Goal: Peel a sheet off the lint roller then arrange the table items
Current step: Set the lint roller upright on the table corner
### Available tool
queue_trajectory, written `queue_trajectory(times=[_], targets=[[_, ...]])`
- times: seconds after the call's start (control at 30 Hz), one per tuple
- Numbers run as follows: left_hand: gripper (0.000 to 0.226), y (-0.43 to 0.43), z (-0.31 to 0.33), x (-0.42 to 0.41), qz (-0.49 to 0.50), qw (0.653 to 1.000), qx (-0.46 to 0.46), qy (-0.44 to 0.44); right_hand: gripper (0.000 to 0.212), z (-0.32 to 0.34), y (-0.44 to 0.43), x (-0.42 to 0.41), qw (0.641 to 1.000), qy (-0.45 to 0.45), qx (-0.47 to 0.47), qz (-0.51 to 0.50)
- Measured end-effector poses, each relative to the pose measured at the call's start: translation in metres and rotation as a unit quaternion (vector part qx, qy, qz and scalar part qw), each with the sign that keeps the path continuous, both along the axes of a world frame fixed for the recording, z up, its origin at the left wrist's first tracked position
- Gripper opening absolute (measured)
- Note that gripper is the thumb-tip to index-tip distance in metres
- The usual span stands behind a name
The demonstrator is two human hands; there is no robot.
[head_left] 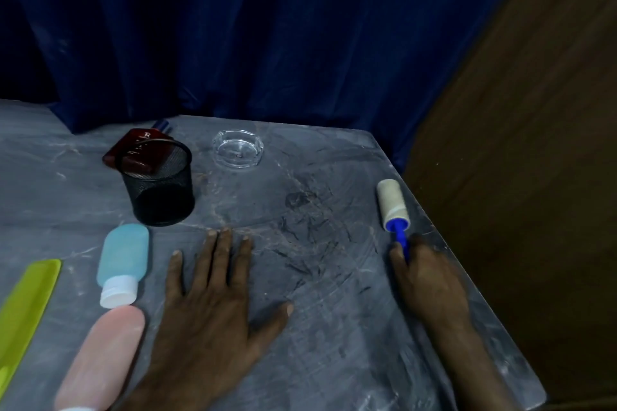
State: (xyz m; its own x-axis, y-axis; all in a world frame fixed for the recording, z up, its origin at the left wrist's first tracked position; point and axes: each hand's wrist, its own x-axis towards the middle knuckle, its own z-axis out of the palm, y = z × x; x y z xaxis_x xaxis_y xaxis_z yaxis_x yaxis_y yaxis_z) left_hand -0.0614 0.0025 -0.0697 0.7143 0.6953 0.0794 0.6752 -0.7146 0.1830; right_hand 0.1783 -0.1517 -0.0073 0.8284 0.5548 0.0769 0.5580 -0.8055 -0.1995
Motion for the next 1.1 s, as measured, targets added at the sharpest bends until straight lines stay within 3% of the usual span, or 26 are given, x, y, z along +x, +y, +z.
queue_trajectory(times=[0.6, 0.77, 1.1], targets=[[0.104, -0.003, 0.001, 0.002, -0.006, 0.999, 0.008, -0.031, 0.043, -0.027, 0.092, -0.112, 0.976, -0.075, -0.010, 0.205], [0.112, -0.001, -0.002, 0.002, -0.005, 0.999, 0.006, -0.035, 0.039, -0.022, 0.087, -0.100, 0.982, -0.054, 0.000, 0.181], [0.109, 0.002, -0.010, 0.000, -0.006, 0.999, 0.014, -0.033, 0.031, -0.009, 0.025, -0.009, 0.999, -0.021, 0.000, 0.032]])
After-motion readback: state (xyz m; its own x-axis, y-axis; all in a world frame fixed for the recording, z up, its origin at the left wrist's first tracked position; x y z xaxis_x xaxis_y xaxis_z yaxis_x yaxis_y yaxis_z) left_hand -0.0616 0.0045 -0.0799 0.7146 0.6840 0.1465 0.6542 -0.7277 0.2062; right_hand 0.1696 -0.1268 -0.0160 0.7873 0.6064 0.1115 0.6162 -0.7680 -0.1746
